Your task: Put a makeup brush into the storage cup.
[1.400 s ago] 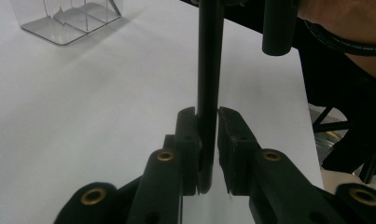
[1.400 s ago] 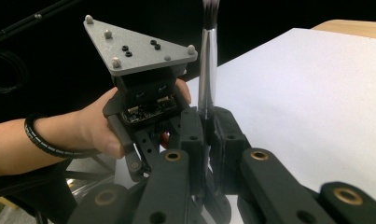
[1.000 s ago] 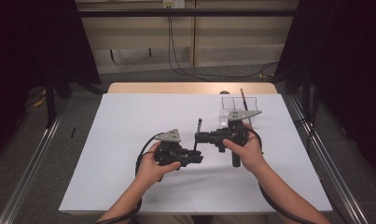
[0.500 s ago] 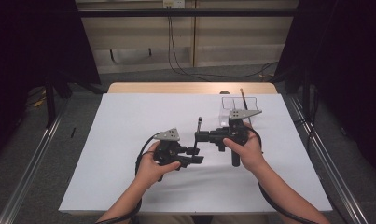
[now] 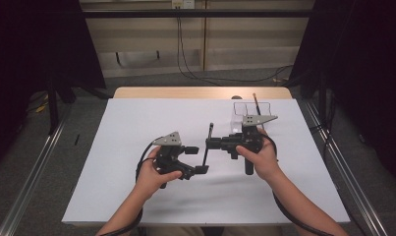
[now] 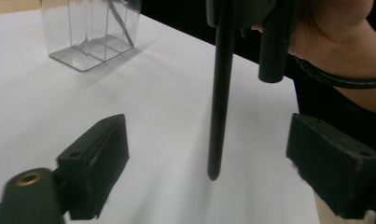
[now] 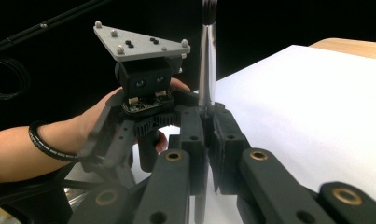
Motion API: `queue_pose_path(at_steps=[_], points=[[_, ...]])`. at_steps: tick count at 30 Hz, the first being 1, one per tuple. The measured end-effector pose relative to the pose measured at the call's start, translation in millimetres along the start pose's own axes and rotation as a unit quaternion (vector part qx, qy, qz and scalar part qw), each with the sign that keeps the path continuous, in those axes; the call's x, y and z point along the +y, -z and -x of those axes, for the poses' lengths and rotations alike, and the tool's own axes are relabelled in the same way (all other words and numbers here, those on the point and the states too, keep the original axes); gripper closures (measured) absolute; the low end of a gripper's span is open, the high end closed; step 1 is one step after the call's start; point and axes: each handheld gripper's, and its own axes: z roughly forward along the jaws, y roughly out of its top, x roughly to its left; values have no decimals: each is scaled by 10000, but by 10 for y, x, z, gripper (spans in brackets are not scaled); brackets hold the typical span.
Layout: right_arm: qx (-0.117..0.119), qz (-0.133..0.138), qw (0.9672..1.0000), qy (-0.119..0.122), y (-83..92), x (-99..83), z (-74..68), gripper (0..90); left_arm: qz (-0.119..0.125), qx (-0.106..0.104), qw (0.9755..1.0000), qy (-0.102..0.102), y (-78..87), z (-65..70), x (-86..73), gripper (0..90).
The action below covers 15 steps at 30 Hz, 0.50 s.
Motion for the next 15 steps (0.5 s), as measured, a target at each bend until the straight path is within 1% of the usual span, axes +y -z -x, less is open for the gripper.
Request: queue_pose_path(at_steps=[2,3,5,7,8,9,12,13,15], points=[[-6,-22,10000,32,5,5,-4,851,21,24,10000,44,20,-6,4,78],[-9,-25,10000,40,8,7,-6,851,46,45,10000,22,35,-13,2,65],[-14,-16,10000,46,13,9,-10,852,109,24,9999,38,68,-28,-2,52],[-18,-23,10000,68,23,10,-13,851,204,7,9997,119,103,-40,-5,35],[-18,-13,10000,62,25,9,-14,851,219,37,9997,108,123,-49,-2,34],[-24,-2,10000,67,30,8,-13,851,238,111,9996,128,139,-45,4,34],[-37,-4,10000,79,45,6,-10,851,196,201,9996,27,183,-50,9,33],[-56,6,10000,74,49,5,-10,851,199,204,9996,25,193,-47,5,33],[-68,3,9999,91,54,6,-12,851,137,246,9995,-115,229,-54,-6,31]])
